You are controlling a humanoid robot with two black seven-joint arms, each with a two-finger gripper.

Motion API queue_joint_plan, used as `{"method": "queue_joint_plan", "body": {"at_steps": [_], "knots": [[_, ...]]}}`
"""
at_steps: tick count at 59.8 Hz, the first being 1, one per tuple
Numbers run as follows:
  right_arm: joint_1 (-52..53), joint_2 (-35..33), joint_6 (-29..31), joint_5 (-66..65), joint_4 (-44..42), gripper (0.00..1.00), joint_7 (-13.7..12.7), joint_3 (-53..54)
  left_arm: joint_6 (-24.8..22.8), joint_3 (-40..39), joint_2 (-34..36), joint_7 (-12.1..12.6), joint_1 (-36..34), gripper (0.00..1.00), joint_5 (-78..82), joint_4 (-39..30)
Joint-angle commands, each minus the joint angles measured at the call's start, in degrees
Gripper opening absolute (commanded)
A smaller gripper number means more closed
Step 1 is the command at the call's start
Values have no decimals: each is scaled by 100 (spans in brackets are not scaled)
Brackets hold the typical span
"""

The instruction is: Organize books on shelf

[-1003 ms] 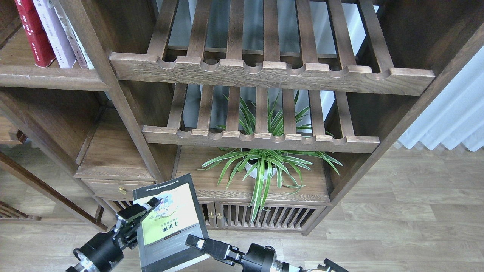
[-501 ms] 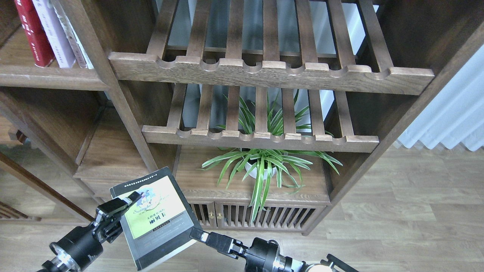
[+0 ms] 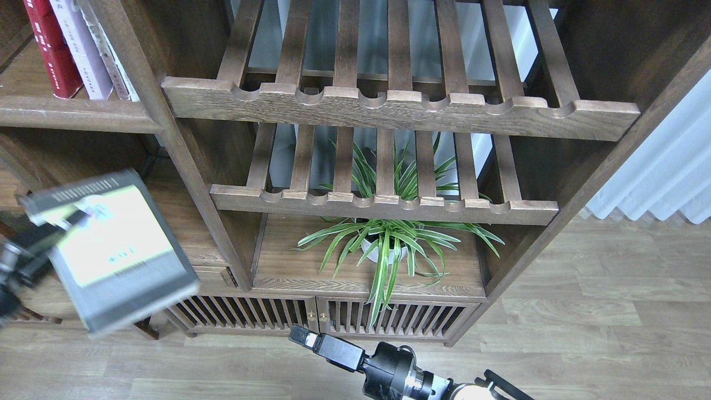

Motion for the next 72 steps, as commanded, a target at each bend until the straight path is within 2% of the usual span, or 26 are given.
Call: {"method": "queue_joint_plan", "body": {"at_steps": [1,10,18,25,30,44,72], "knots": [[-9,0,-2,-1,-7,99,0,0,2,-785,230,230,-2,9,288,47],[-27,0,-2,-1,-7,99,0,0,2,-1505,292,582,-54,9,718,73],[-62,0,-2,-1,-7,99,0,9,2,-1971,283,705,-230,8,1316,161],[-106,0,-2,-1,-7,99,-9,9,2,-2367,222,758,-687,8,2071,337],[-115,0,-2,-1,-7,99,-9,9,2,-2596,195,907,-1240,8,2713,469],[-132,0,-2,-1,2,99,-9,9,2,-2517,-226,1127,-2593,9,4013,767],[-203,0,-2,-10,11,99,-9,97,2,-1981,-1062,1223,-4888,9,6308,1488]]}}
